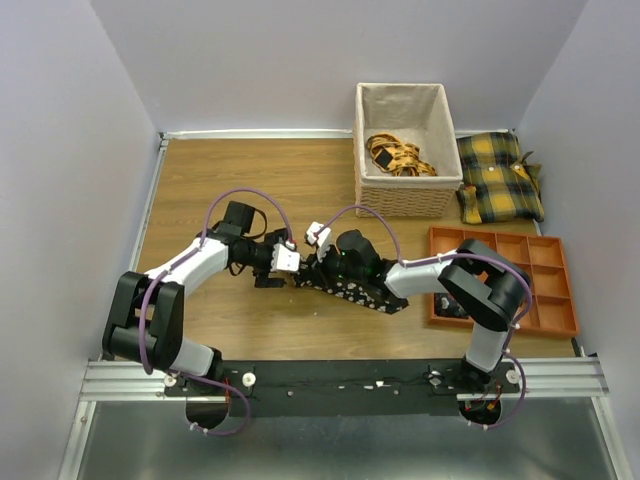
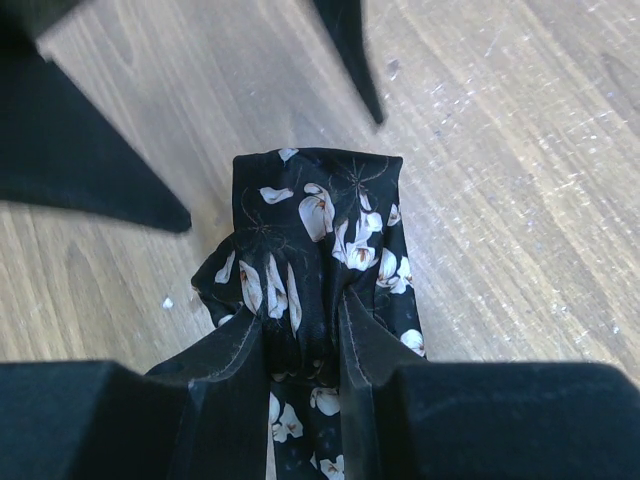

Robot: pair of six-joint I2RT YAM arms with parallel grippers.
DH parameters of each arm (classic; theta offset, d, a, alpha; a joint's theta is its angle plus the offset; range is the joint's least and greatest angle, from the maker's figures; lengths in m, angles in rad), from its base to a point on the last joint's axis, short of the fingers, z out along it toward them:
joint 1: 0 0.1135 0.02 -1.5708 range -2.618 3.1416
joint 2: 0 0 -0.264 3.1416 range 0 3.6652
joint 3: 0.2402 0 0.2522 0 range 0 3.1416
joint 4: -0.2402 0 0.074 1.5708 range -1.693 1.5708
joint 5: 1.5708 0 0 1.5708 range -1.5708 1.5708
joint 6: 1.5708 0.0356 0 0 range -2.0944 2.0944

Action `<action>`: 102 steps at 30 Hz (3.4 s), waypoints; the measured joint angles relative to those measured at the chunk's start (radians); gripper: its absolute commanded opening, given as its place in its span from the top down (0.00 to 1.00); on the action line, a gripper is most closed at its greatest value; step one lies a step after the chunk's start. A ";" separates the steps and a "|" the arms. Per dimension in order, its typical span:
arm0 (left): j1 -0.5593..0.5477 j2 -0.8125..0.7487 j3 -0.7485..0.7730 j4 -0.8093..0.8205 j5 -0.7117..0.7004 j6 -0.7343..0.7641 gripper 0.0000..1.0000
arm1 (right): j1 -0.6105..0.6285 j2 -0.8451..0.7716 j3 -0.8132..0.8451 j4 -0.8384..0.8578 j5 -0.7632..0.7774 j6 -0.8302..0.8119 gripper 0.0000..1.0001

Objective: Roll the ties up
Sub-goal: Roll the tie at the center of the board.

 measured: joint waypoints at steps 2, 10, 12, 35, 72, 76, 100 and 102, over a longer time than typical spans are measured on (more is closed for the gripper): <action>-0.023 0.000 -0.010 0.013 -0.022 0.018 0.13 | 0.000 0.000 0.006 -0.001 0.009 0.011 0.92; -0.086 -0.005 -0.056 0.049 -0.085 0.106 0.66 | 0.009 0.012 0.032 -0.028 0.063 0.075 0.93; -0.096 -0.007 -0.064 0.060 -0.100 0.103 0.65 | 0.015 0.017 0.034 -0.052 0.082 0.094 0.93; 0.021 -0.046 0.021 -0.108 -0.088 -0.013 0.01 | 0.038 0.082 0.106 -0.079 0.333 0.299 0.97; -0.253 0.031 0.080 -0.090 -0.104 -0.110 0.01 | 0.162 0.095 -0.222 0.501 0.417 0.138 0.99; -0.171 -0.135 0.081 -0.127 -0.132 -0.155 0.01 | 0.182 0.077 -0.224 0.475 0.407 0.115 0.99; -0.150 -0.277 -0.081 -0.071 -0.281 -0.596 0.01 | 0.214 0.000 -0.376 0.557 0.317 -0.064 0.99; -0.153 -0.245 -0.083 -0.065 -0.233 -0.560 0.01 | 0.215 0.004 -0.376 0.564 0.317 -0.067 0.99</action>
